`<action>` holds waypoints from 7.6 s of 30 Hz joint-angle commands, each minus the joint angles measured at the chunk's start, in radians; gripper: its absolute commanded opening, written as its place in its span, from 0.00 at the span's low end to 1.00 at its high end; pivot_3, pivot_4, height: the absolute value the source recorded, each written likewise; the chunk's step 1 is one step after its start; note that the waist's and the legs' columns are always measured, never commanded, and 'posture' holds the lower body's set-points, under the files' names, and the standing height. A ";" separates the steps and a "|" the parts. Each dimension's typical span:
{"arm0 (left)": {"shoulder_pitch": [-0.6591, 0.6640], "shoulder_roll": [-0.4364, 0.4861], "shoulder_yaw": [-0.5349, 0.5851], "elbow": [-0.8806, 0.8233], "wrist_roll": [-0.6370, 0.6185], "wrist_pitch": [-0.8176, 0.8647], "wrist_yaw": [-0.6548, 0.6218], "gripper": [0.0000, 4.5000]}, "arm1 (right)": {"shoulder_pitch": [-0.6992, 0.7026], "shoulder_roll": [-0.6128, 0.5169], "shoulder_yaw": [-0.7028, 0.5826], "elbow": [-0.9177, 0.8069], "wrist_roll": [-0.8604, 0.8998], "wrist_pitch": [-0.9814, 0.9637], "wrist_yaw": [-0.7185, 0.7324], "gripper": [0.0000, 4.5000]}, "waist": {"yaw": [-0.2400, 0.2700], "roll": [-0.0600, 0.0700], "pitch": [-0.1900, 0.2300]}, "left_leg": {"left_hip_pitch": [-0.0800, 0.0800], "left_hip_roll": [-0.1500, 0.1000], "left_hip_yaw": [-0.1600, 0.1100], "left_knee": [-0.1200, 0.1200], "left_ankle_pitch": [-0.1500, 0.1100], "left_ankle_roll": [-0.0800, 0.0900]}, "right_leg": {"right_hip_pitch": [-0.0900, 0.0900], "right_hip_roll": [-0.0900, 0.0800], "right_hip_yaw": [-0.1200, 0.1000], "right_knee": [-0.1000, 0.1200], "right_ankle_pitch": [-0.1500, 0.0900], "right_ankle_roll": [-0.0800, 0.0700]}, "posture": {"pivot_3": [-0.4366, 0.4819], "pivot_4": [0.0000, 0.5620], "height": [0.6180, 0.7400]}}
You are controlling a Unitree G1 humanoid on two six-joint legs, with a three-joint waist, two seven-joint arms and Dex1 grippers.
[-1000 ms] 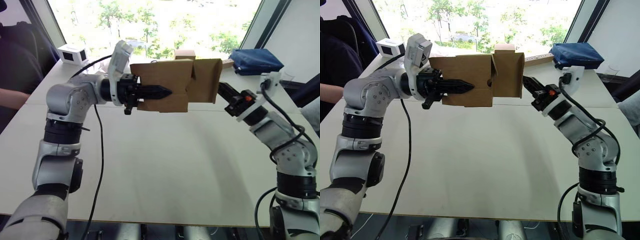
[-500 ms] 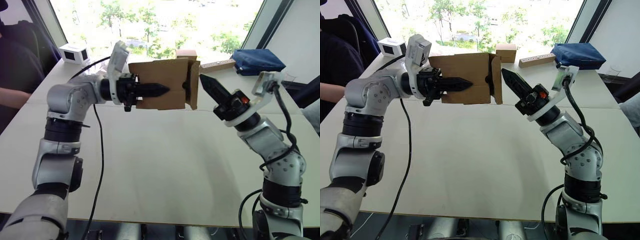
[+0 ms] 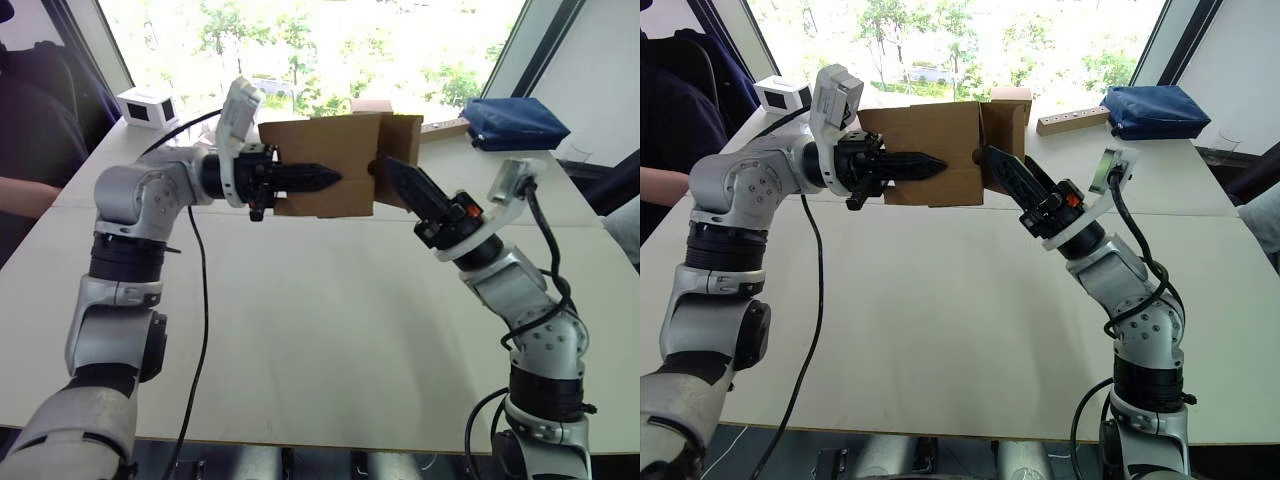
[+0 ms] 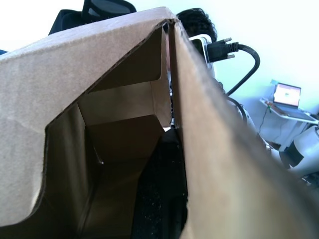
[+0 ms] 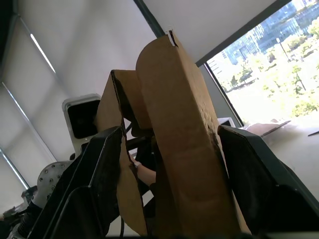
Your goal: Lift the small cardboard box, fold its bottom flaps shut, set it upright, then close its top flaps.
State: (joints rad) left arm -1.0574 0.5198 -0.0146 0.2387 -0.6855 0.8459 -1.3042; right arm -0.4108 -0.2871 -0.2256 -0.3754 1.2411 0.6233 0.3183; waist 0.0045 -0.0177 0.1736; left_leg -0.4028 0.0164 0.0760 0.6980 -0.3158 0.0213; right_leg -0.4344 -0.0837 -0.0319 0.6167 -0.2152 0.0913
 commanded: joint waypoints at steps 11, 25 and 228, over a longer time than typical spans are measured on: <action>-0.024 0.004 0.029 -0.015 -0.016 -0.007 0.000 0.00 | 0.022 0.112 -0.042 -0.041 0.213 -0.052 -0.067 0.70 | -0.003 0.000 0.000 | 0.000 0.000 0.000 0.000 0.000 0.000 | 0.000 0.000 0.000 0.000 0.000 0.000 | 0.48 0.27 1.00; -0.024 0.000 0.032 -0.020 -0.019 -0.006 0.005 0.00 | 0.027 0.205 0.011 -0.046 0.247 -0.081 -0.144 0.70 | -0.018 0.000 0.000 | 0.000 0.000 0.000 0.000 0.000 -0.001 | -0.001 0.000 0.000 0.002 0.000 0.000 | 0.48 0.27 1.00; -0.009 -0.090 0.109 0.000 -0.064 0.018 0.127 0.00 | 0.025 0.449 0.207 -0.058 -0.133 -0.279 -0.219 0.31 | -0.020 0.001 0.000 | -0.001 0.000 0.000 0.000 0.003 -0.005 | -0.002 0.000 0.000 0.003 0.000 0.000 | 0.48 0.27 1.00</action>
State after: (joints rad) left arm -1.0452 0.4320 0.0732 0.2657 -0.7302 0.8807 -1.1770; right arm -0.3830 0.1408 -0.0634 -0.4113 1.1114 0.3301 0.0804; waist -0.0151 -0.0171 0.1737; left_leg -0.4037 0.0165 0.0758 0.6977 -0.3129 0.0162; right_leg -0.4369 -0.0834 -0.0317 0.6193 -0.2152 0.0913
